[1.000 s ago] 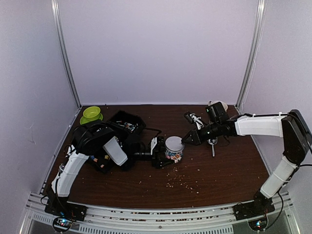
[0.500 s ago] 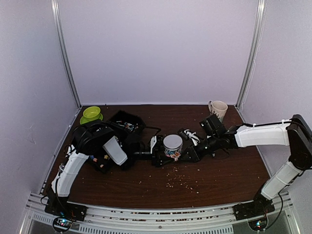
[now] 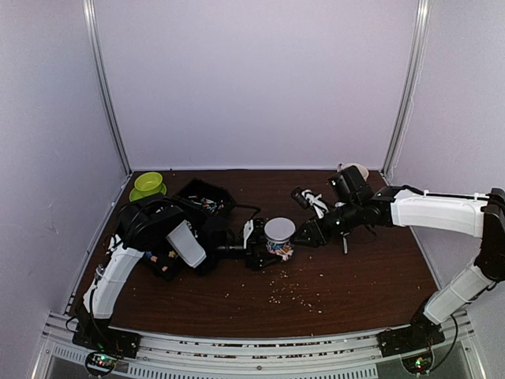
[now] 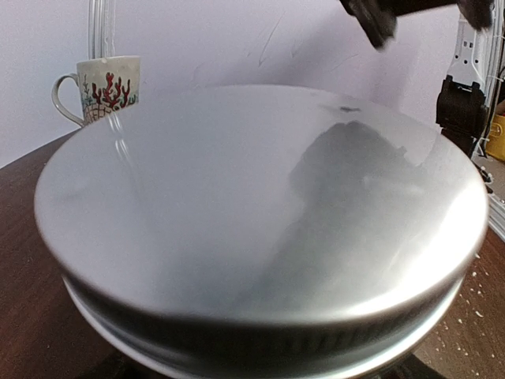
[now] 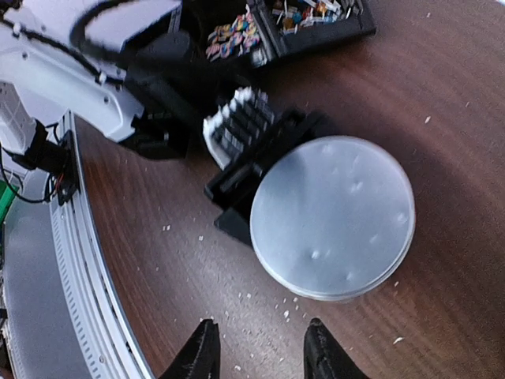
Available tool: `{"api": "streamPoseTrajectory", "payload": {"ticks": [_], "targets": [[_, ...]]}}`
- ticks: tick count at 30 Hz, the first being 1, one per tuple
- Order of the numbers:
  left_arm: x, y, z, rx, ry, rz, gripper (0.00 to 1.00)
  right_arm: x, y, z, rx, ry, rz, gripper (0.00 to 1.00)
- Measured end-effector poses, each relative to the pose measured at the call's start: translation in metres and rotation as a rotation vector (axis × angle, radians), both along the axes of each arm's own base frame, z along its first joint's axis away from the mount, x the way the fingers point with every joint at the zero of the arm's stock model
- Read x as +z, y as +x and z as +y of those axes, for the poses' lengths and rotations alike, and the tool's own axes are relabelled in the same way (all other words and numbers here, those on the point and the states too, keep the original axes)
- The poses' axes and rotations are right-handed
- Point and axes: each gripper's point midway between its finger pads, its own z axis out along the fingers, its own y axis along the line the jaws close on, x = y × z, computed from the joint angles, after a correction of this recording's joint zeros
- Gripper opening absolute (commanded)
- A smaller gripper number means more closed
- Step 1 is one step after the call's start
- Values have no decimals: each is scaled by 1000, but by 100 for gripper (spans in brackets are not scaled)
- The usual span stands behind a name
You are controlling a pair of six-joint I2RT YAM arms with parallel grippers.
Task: Pack the candies
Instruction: Screw the box lid onto the packing bottle.
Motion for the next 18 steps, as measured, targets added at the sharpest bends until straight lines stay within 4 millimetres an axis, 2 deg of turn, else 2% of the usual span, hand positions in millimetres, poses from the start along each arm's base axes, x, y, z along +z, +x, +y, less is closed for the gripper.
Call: {"api": "streamPoseTrajectory", "payload": {"ticks": [4,8,13,18], "targets": [[0,0,0,0,0,0,73,32,36,4,-54,34,-76,40],[0,0,0,0,2,-3,73,40,67,15,-78,39,-93,41],[-1,2,-1,3,8,-12,73,26,95,30,-77,22,-60,34],[-2,3,-2,7,14,-19,73,-5,101,38,-51,12,26,30]]}}
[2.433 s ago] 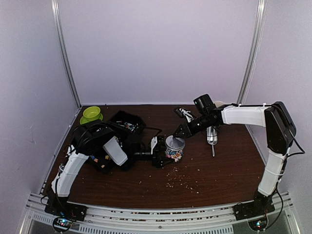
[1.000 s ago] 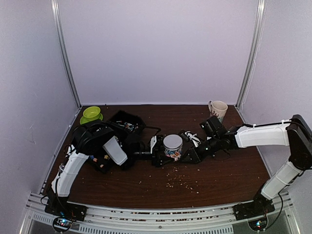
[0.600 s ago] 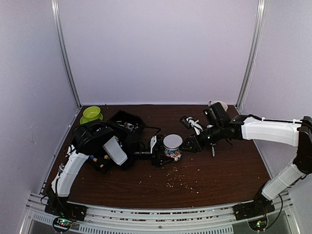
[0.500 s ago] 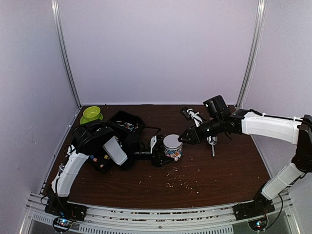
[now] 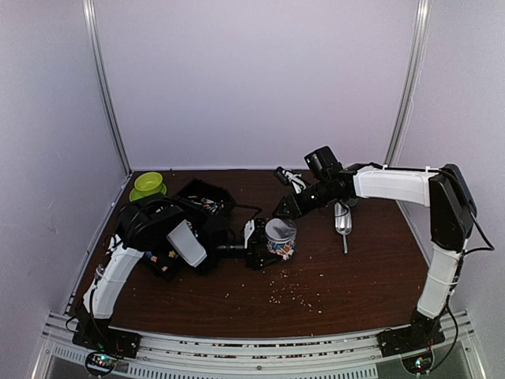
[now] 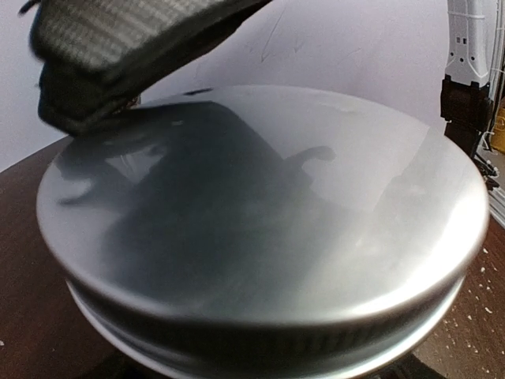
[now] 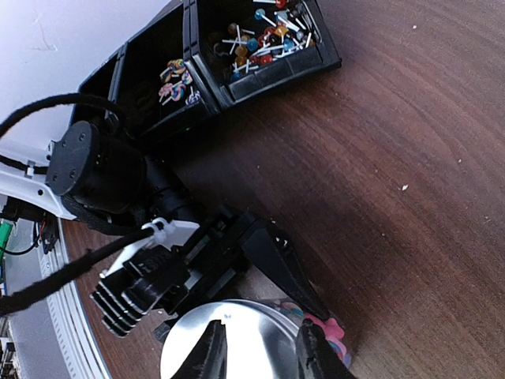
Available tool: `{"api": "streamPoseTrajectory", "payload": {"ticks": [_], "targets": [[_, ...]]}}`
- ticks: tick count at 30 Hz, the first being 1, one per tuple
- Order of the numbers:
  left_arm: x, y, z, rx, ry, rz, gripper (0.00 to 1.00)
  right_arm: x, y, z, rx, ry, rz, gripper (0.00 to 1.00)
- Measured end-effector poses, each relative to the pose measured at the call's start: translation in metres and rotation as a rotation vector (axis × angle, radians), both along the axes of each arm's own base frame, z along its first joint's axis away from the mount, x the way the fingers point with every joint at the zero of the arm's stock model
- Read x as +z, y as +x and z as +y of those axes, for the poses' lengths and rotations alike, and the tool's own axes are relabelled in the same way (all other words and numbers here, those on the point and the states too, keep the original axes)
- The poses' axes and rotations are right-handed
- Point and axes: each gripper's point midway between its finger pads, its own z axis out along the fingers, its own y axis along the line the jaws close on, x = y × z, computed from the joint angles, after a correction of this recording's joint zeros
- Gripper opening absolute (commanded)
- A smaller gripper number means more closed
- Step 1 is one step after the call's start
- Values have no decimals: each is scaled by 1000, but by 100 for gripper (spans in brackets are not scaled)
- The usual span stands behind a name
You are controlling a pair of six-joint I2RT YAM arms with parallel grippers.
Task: Pack the candies
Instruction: Screw the box lid onto the packing bottle.
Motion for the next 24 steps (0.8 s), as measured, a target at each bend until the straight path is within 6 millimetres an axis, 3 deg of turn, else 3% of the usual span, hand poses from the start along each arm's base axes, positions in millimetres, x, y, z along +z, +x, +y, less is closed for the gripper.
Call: {"api": "streamPoseTrajectory", "payload": {"ticks": [3,14,24], "targets": [[-1,0,0,-1,3,-8,73,-11,1,1,11,-2,35,30],[-1,1,-1,-2,8,-11,73,-9,0,-2,44,34,58,25],[-2,1,-1,-5,13,-23,73,-22,-1,-12,40,41,75,23]]}}
